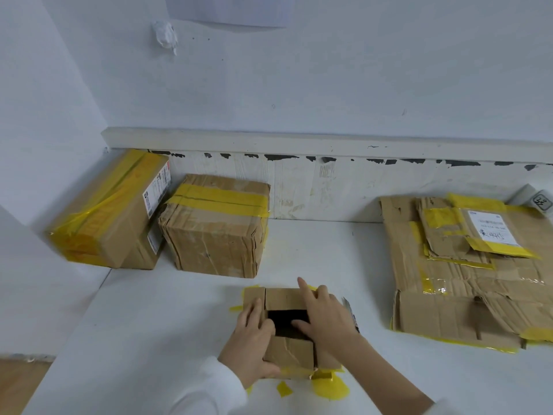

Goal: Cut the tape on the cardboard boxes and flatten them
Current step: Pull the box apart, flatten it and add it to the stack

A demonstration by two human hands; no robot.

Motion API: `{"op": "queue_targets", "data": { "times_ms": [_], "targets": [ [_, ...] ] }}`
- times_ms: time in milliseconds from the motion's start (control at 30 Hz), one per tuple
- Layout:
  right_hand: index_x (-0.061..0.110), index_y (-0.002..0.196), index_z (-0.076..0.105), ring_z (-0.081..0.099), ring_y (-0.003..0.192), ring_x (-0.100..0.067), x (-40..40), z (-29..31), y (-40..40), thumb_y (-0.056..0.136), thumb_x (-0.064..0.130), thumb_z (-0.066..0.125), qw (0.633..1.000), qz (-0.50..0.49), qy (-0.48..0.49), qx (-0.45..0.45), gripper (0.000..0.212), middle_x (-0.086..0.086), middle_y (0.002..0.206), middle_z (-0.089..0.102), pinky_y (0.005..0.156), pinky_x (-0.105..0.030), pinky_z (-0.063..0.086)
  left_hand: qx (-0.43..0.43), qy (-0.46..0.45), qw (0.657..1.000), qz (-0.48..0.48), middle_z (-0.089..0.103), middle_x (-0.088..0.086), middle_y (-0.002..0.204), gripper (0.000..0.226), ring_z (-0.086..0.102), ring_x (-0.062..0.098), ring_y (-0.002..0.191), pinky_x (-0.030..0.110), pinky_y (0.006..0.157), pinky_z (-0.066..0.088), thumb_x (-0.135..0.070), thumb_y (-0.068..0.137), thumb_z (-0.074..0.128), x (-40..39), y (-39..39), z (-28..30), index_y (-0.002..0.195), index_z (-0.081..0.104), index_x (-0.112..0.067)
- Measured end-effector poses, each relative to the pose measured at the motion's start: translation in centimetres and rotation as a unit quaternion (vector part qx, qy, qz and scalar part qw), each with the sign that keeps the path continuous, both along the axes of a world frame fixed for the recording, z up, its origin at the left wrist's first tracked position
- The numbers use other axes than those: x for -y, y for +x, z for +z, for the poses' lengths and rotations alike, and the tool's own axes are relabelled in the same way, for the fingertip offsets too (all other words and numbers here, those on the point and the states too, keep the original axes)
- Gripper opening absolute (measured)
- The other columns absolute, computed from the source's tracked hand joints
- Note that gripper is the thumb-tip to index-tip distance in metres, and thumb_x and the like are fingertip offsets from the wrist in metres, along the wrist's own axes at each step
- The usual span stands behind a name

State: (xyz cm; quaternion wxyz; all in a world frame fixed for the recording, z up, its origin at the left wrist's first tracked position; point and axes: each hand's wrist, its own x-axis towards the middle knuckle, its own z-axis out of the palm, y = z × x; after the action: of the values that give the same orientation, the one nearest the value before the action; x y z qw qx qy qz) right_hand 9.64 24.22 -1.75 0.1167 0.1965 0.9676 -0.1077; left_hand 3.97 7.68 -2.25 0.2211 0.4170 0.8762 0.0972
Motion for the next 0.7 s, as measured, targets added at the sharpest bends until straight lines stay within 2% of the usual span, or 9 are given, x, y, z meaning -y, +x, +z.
{"op": "queue_targets", "data": {
  "times_ms": [167, 300, 367, 433, 467, 533, 600, 667, 700],
  "targets": [
    [0.012, 0.123, 0.044, 0.059, 0.098, -0.026, 1.1, 0.6, -2.2, 0.097, 0.045, 0.042, 0.994, 0.025, 0.104, 0.009, 0.043, -0.012, 0.115, 0.049, 0.07, -0.028, 0.044, -0.017, 0.049, 0.998, -0.018, -0.018, 0.007, 0.156, 0.036, -0.021, 0.029, 0.142, 0.03, 0.116, 0.004, -0.045, 0.089, 0.055, 1.2, 0.8, -0.4, 0.088, 0.032, -0.017],
    [0.017, 0.117, 0.057, 0.06, 0.1, -0.027, -1.4, 1.8, -2.4, 0.101, 0.043, 0.028, 0.992, 0.049, 0.111, 0.015, 0.042, -0.007, 0.109, 0.061, 0.068, -0.028, 0.039, -0.091, 0.081, 0.987, -0.104, -0.019, -0.001, 0.154, 0.029, -0.024, 0.03, 0.139, 0.028, 0.116, -0.006, -0.042, 0.093, 0.05, 2.3, 1.4, -0.9, 0.088, 0.035, -0.017],
    [0.016, 0.108, 0.061, 0.061, 0.098, -0.025, -2.0, 2.1, -3.4, 0.099, 0.051, 0.025, 0.997, -0.002, 0.073, 0.014, 0.051, -0.005, 0.105, 0.064, 0.069, -0.027, 0.04, -0.149, 0.096, 0.979, -0.1, 0.011, 0.003, 0.156, 0.029, 0.007, 0.034, 0.142, 0.029, 0.116, 0.01, -0.033, 0.081, 0.069, 2.6, 1.8, -0.8, 0.079, 0.045, -0.018],
    [0.014, 0.098, 0.061, 0.061, 0.097, -0.023, -2.7, 1.9, -4.6, 0.097, 0.055, 0.027, 0.998, -0.051, 0.021, 0.038, 0.053, -0.004, 0.103, 0.065, 0.069, -0.026, 0.04, -0.221, 0.108, 0.963, -0.114, 0.06, -0.003, 0.128, 0.039, 0.055, 0.031, 0.118, 0.03, 0.097, 0.044, -0.035, 0.05, 0.09, 2.9, 2.2, -0.1, 0.06, 0.053, -0.026],
    [0.015, 0.089, 0.058, 0.061, 0.095, -0.023, -3.0, 1.6, -5.0, 0.097, 0.056, 0.028, 0.996, -0.072, -0.013, 0.055, 0.052, -0.005, 0.1, 0.065, 0.069, -0.026, 0.04, -0.233, 0.153, 0.955, -0.104, 0.067, -0.006, 0.115, 0.042, 0.062, 0.029, 0.108, 0.033, 0.087, 0.05, -0.033, 0.042, 0.093, 3.0, 2.3, -0.3, 0.055, 0.055, -0.024],
    [0.017, 0.074, 0.048, 0.06, 0.089, -0.022, -3.6, 0.7, -5.1, 0.095, 0.058, 0.031, 0.986, -0.109, -0.103, 0.075, 0.049, -0.004, 0.091, 0.06, 0.072, -0.028, 0.042, -0.212, 0.249, 0.943, -0.068, 0.068, -0.001, 0.111, 0.044, 0.059, 0.028, 0.112, 0.047, 0.076, 0.053, -0.023, 0.042, 0.094, 3.4, 2.7, -1.6, 0.054, 0.053, -0.016],
    [0.016, 0.077, 0.047, 0.056, 0.088, -0.022, -3.8, -0.6, -4.8, 0.096, 0.056, 0.031, 0.976, -0.124, -0.168, 0.063, 0.047, -0.002, 0.088, 0.055, 0.079, -0.03, 0.043, -0.152, 0.334, 0.929, 0.036, 0.06, -0.004, 0.127, 0.04, 0.048, 0.014, 0.12, 0.056, 0.084, 0.047, -0.032, 0.052, 0.086, 3.8, 3.3, -3.2, 0.057, 0.05, -0.015],
    [0.018, 0.073, 0.044, 0.054, 0.082, -0.019, -3.7, -1.2, -4.3, 0.098, 0.053, 0.031, 0.977, -0.126, -0.171, 0.027, 0.045, 0.0, 0.081, 0.052, 0.077, -0.027, 0.04, -0.07, 0.398, 0.901, 0.154, 0.035, -0.015, 0.145, 0.038, 0.034, -0.002, 0.127, 0.035, 0.107, 0.038, -0.044, 0.055, 0.077, 3.8, 4.0, -4.4, 0.068, 0.048, -0.023],
    [0.019, 0.07, 0.041, 0.052, 0.078, -0.017, -3.7, -1.4, -4.2, 0.098, 0.052, 0.031, 0.977, -0.128, -0.171, 0.007, 0.044, 0.002, 0.076, 0.05, 0.074, -0.026, 0.038, -0.03, 0.415, 0.888, 0.196, 0.027, -0.014, 0.148, 0.039, 0.029, -0.005, 0.13, 0.021, 0.104, 0.036, -0.046, 0.054, 0.077, 3.7, 4.5, -4.9, 0.075, 0.048, -0.03]
  ]
}}
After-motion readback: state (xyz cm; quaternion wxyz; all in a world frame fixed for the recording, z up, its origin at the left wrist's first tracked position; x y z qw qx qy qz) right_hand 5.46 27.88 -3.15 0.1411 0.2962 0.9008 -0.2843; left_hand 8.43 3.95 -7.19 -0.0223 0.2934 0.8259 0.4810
